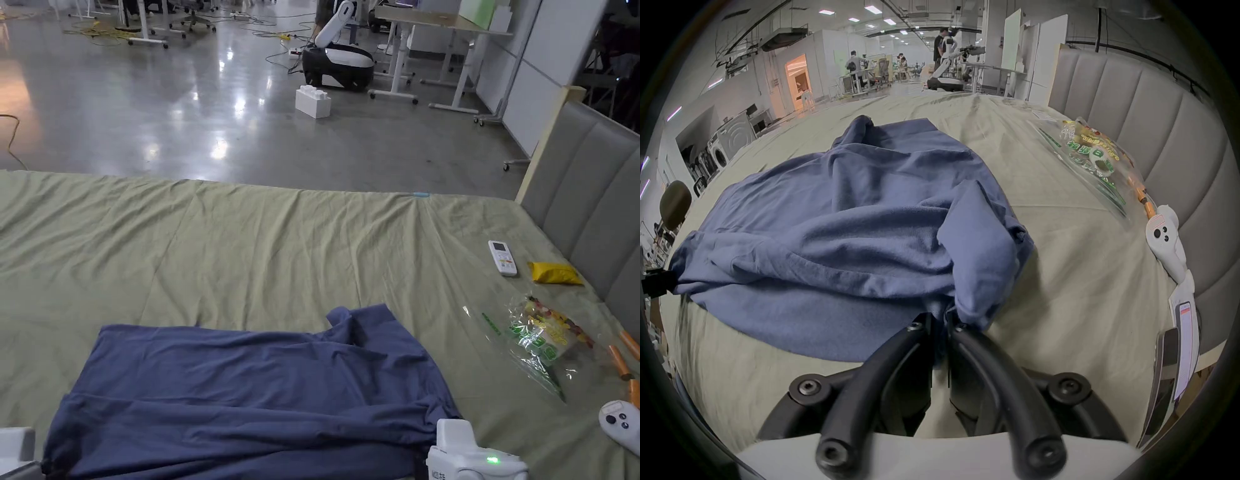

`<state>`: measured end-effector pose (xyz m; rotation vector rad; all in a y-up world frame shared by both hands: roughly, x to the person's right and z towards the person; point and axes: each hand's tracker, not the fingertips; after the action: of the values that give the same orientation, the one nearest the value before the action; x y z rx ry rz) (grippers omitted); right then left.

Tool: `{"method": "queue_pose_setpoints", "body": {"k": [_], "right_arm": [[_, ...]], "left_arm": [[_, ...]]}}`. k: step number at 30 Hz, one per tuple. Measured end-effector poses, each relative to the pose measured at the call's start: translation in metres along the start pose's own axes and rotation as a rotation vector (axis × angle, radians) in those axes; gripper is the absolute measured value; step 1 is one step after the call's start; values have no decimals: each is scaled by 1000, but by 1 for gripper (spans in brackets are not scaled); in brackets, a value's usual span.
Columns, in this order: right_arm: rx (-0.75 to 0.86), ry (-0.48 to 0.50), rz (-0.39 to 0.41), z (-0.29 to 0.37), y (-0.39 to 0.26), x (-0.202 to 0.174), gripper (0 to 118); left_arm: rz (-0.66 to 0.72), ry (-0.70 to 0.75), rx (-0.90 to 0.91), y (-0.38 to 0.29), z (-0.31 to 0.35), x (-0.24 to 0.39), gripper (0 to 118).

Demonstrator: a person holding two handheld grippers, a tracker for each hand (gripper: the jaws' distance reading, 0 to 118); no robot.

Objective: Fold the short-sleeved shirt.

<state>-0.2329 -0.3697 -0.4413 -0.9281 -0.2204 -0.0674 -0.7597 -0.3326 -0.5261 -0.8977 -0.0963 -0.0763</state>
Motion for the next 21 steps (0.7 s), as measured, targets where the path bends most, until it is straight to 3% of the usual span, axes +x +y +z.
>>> {"method": "queue_pose_setpoints", "body": {"k": [9,21], "right_arm": [[66,31,-30,54,24,8,6],[107,30,67,136,44,15,6]], "left_arm": [[17,-50,98,26,33,-4,8],[46,-76,225,41,110,-32,8]]}}
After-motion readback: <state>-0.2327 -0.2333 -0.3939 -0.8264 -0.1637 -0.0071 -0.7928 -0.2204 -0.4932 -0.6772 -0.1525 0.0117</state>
